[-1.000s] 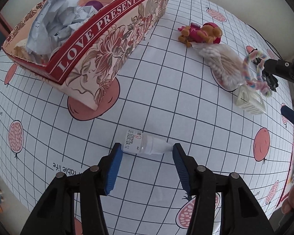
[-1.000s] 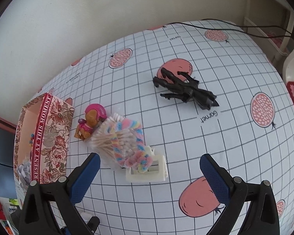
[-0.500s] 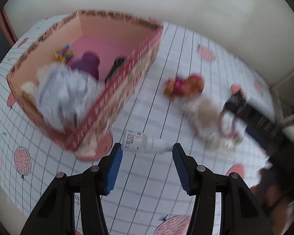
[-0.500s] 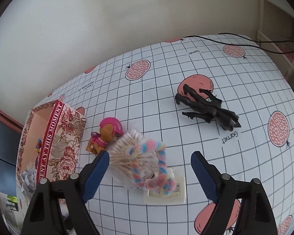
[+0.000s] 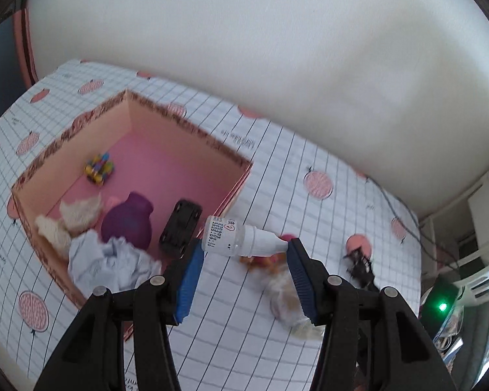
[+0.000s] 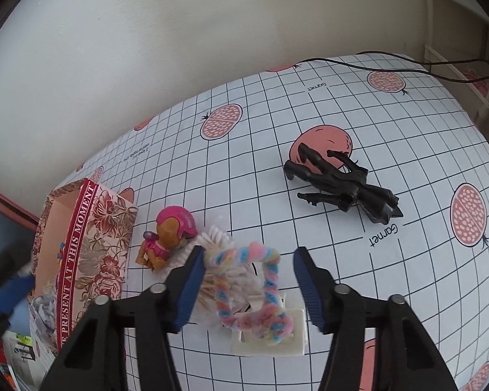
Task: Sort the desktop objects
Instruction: 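Close the right gripper on the pastel rope toy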
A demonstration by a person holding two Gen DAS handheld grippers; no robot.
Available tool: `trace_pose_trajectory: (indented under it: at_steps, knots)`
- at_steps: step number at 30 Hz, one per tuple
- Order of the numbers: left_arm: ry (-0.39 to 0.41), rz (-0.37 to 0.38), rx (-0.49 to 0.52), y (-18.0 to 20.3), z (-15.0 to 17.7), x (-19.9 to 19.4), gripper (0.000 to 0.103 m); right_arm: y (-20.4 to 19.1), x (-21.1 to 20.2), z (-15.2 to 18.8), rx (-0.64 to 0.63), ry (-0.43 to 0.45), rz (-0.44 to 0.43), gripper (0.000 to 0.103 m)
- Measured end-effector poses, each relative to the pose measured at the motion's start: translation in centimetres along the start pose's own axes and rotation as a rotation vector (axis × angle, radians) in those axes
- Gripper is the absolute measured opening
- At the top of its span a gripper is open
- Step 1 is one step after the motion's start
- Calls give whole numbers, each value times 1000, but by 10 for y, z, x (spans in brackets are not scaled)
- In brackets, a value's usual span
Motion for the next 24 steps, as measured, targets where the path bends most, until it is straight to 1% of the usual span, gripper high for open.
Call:
trace_pose_trajectory:
  at_steps: [1,3,4,7,10,11,14,15,17,18,20,24]
  knots:
    - [5,3,2,1,-1,-1,54,0,0,0,1,1,-1,52]
    - [2,5,5,1,3,1,54,1,-1,0,4,4,-9,46]
    - [-3,10,2,1,5,3,54,1,-1,0,7,6,-13,44]
    - [-29,22,-9,-1,11,12,55,0,-2,-1,6,12,-18,43]
    - [-34,25,-10,-3,14,14,54,-3,-4,-1,-14,16,-17,43]
    - [-34,26,-10,-4,14,14,55,-5,-4,-1,-22,16,-22,37]
    - [-35,25,-17,-9,16,13,54,-4,-1,1,-14,4,-25,34]
    - [-36,23,-20,-11,17,14,55,-3,0,2,-12,3,-25,28]
    - [-40,13,-30,-17,18,15,54,0,0,2,-11,2,-10,23]
    - [-43,11,-36,-19,19,16,54,1,1,2,-7,0,-11,18]
    - [-47,5,-45,-23,19,17,54,5,2,2,0,-4,-5,12]
    - [-53,1,-60,-28,21,20,54,12,4,4,24,-14,-2,9]
Point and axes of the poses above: each gripper's, at about its wrist camera, not at the fingertips, and x roughly the way its jaws point, y to its right, z to its underside, the point moved 4 cm from there along x, roughly the way its jaws point, and after that the axes turned 2 degrees about y, right-handed, at the moved point
